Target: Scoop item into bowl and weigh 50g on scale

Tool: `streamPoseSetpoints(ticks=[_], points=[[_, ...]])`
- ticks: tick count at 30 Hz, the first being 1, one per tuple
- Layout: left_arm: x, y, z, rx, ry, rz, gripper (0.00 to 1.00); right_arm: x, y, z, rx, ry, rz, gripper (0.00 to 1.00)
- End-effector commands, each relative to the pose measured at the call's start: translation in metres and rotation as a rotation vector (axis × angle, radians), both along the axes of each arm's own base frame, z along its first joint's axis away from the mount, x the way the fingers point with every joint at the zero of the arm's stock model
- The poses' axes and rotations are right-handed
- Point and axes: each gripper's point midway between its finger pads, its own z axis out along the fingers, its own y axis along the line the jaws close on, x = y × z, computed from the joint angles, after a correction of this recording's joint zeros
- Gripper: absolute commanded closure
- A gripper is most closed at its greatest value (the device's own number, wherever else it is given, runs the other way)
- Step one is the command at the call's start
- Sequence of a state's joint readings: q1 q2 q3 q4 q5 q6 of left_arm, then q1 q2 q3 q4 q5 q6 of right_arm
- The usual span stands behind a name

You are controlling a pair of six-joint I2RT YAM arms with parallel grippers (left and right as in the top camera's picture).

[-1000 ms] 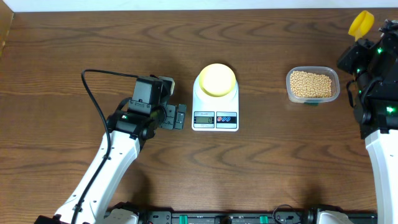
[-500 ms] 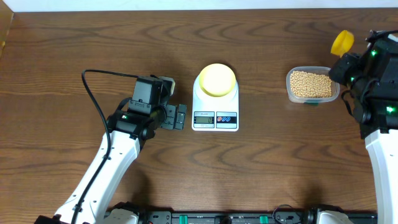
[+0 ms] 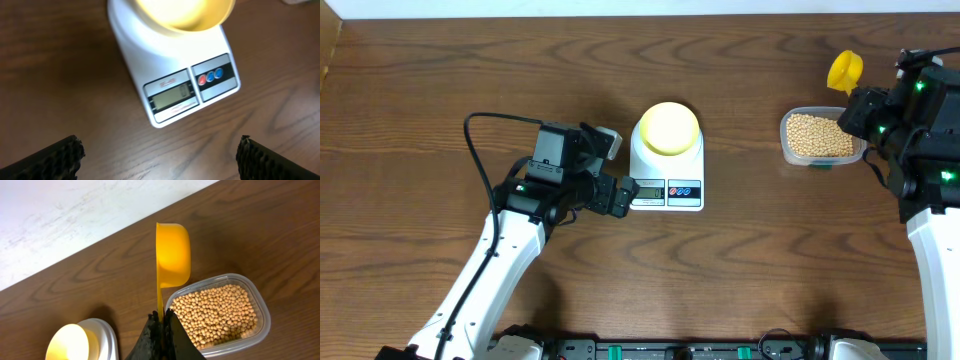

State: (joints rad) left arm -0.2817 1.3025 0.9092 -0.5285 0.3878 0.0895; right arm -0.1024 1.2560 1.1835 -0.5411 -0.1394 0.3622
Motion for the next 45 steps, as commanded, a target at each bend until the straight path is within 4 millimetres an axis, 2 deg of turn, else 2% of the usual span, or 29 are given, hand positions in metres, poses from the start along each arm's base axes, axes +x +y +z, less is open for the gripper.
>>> streamPoseSetpoints(ticks=[1,9,14,23,35,41,45], points=[[-0.005,-0.017,0.003,-0.005,-0.048,-0.114,0.00,0.002,0.002,0.003,0.002,-0.004,0.018,0.99],[-0.007,-0.021,-0.006,0.142,-0.062,-0.010,0.00,-0.001,0.003,-0.002,0.005,0.018,0.018,0.99],[-0.011,-0.028,-0.006,0.130,-0.057,-0.027,0.00,-0.002,0.005,-0.002,0.014,0.019,0.031,0.99],[0.002,-0.035,0.005,0.098,-0.121,-0.022,0.00,-0.010,0.010,-0.013,0.035,0.074,0.048,0.99],[0.002,-0.033,0.004,0.108,-0.119,-0.017,0.00,-0.012,0.010,-0.014,0.036,0.083,0.047,0.99],[0.010,-0.020,0.002,0.173,-0.149,0.035,0.00,-0.013,0.010,-0.015,0.036,0.090,0.047,0.99],[0.008,-0.024,0.002,0.157,-0.141,0.019,0.00,-0.013,0.010,-0.016,0.037,0.093,0.047,0.99]])
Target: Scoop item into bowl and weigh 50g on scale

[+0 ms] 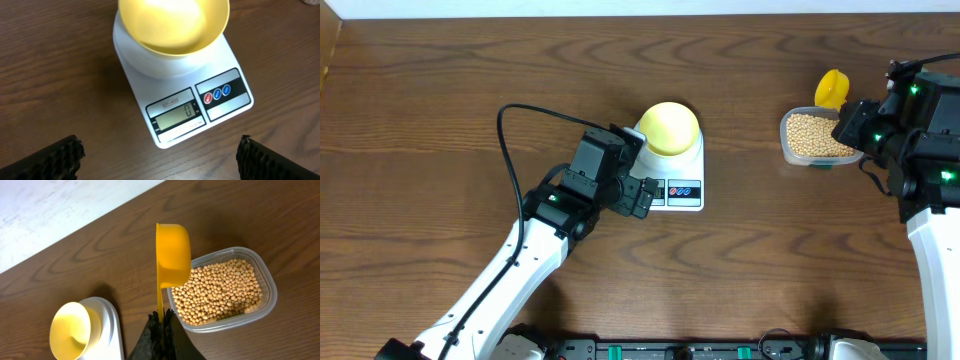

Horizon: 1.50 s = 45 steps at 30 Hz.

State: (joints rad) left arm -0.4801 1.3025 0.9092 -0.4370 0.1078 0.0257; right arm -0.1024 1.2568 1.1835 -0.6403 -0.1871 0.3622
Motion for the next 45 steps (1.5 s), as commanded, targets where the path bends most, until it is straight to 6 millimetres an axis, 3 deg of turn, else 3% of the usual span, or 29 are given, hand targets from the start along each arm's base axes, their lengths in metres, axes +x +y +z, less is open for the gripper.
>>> streamPoseSetpoints(ticks=[1,5,10,13,17,23,32,45], points=[[-0.002,-0.003,-0.003,-0.007,0.009,-0.018,0.00,0.002,0.001,0.003,-0.002,-0.004,0.010,0.99],[-0.007,-0.008,-0.003,-0.004,0.007,-0.098,0.00,0.001,0.001,0.002,-0.002,-0.003,0.010,0.99],[0.003,0.013,-0.004,-0.039,0.029,-0.056,0.00,0.001,0.001,0.002,-0.002,0.001,0.010,0.99],[-0.001,0.015,0.000,-0.125,0.056,-0.133,0.00,-0.002,0.001,-0.001,0.000,0.016,0.010,0.99],[-0.007,0.024,-0.006,-0.097,0.077,-0.171,0.00,-0.003,0.001,-0.002,0.001,0.022,0.010,0.99],[-0.018,0.010,-0.008,-0.082,0.091,-0.220,0.00,-0.002,0.001,-0.002,0.001,0.021,0.009,0.99],[0.000,0.012,-0.003,-0.046,0.025,-0.131,0.00,-0.002,0.001,-0.002,0.001,0.019,0.010,0.99],[-0.004,0.005,-0.003,-0.082,0.042,-0.169,0.00,-0.003,0.001,-0.003,0.002,0.027,0.010,0.99]])
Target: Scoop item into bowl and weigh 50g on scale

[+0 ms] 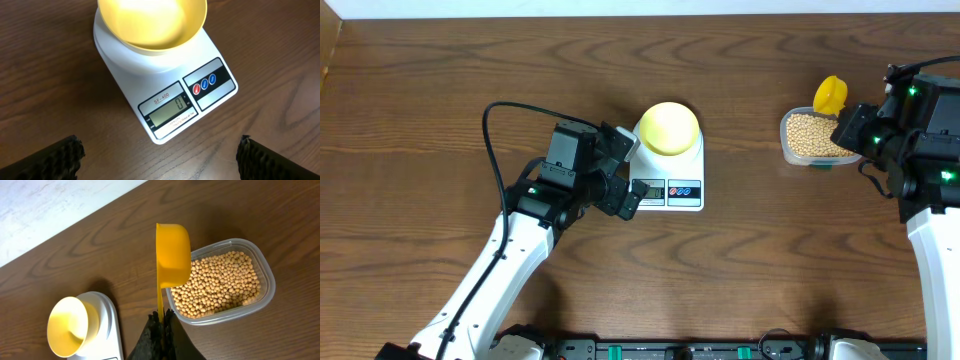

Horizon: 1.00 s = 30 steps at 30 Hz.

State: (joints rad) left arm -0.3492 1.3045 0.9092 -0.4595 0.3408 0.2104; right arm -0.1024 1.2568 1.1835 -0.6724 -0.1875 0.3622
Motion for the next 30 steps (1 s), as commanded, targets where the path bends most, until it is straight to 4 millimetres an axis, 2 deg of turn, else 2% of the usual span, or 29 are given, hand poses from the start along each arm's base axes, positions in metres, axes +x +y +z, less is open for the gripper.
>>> streamPoseSetpoints(ticks=[1,5,30], points=[[-0.0009,0.0000,-0.0050,-0.009,0.018,-0.008,0.00,0.0018,0.0007,0.0027,-0.002,-0.005,0.010,0.99],[0.0007,0.0051,-0.0066,-0.006,0.026,0.008,0.00,0.0018,0.0007,0.0027,-0.002,-0.005,0.010,0.99],[0.0014,0.0064,-0.0072,0.000,0.025,0.014,0.00,0.0001,-0.0016,0.0005,-0.015,0.006,0.003,0.99]])
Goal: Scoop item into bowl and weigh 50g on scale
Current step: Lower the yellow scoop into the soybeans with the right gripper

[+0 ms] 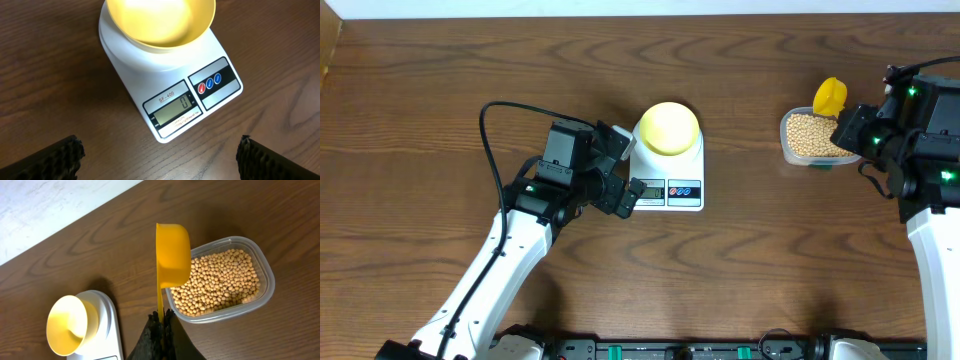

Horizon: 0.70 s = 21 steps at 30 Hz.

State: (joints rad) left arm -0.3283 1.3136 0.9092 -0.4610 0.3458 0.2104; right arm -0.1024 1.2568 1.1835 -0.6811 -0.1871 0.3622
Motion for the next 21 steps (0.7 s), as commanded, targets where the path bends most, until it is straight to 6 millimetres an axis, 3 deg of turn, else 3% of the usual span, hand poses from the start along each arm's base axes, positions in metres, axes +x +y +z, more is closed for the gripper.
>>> streamPoseSetpoints(ticks=[1,7,13,21], points=[[-0.001,0.001,-0.004,0.000,0.013,-0.005,0.00,0.001,-0.004,0.001,-0.032,0.000,-0.001,0.99],[-0.001,0.001,-0.004,0.000,0.013,-0.005,0.00,-0.006,-0.036,-0.006,-0.192,0.050,-0.108,0.99],[-0.001,0.001,-0.004,0.000,0.013,-0.005,0.00,-0.022,-0.037,-0.021,-0.243,0.135,-0.055,0.99],[-0.001,0.001,-0.004,0.000,0.013,-0.005,0.00,-0.019,-0.048,-0.041,-0.298,0.203,-0.069,0.99]])
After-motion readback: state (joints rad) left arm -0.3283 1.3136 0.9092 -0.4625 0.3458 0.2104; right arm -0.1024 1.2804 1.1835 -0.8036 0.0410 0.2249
